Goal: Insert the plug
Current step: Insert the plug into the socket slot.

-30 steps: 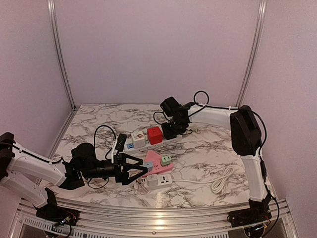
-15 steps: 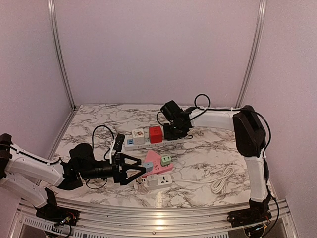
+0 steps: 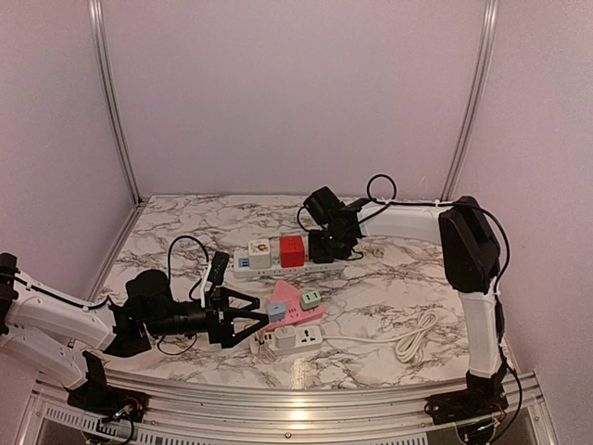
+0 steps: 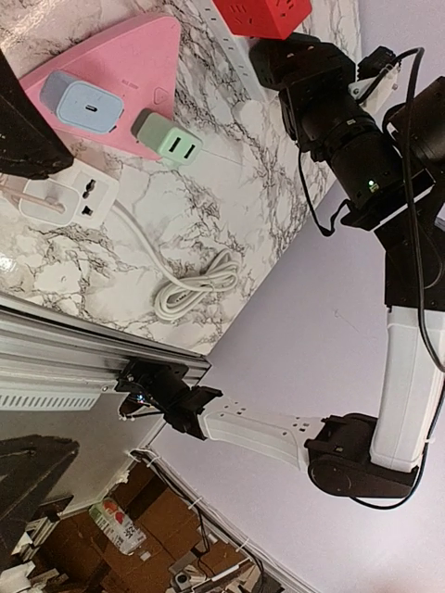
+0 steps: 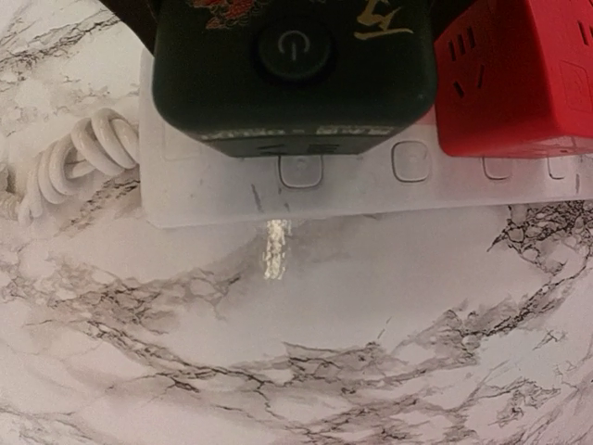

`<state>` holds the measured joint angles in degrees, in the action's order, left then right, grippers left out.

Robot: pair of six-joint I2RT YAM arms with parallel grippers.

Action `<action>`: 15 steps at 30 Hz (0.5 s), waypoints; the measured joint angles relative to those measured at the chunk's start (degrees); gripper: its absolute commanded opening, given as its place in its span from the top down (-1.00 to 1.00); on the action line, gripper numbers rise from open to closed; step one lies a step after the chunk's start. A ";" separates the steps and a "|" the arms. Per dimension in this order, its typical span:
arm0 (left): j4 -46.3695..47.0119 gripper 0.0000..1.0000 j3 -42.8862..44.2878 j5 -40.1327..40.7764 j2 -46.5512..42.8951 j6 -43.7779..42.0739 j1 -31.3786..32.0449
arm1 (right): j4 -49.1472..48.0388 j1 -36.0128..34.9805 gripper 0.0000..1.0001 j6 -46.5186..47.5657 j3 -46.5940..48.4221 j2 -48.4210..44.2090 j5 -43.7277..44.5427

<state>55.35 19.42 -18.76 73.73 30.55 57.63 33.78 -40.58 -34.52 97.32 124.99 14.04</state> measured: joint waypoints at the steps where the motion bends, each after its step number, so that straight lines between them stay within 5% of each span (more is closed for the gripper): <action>1: -0.04 -0.98 0.00 0.00 -0.07 -0.02 0.00 | 0.11 0.00 1.00 -0.50 -0.22 -0.20 0.00; 4: -0.44 -0.98 0.00 0.00 -0.63 -0.20 -0.04 | 0.35 -0.02 1.00 -2.16 -1.16 -1.01 0.02; 7: -0.50 -0.98 -0.09 0.04 -1.31 -0.35 -0.26 | 1.01 -0.04 0.72 -3.61 -1.99 -1.73 0.04; 10: -0.57 -0.98 -0.22 0.35 -1.66 -0.42 -0.33 | 1.31 -0.02 0.74 -4.00 -2.10 -1.88 -0.04; 15: -0.72 -0.98 -0.35 0.44 -1.70 -0.42 -0.31 | -0.07 0.11 0.04 -3.96 -3.50 -2.67 -0.96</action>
<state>54.63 19.07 -18.33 72.03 30.13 57.32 33.71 -40.47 -38.48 93.82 122.32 13.08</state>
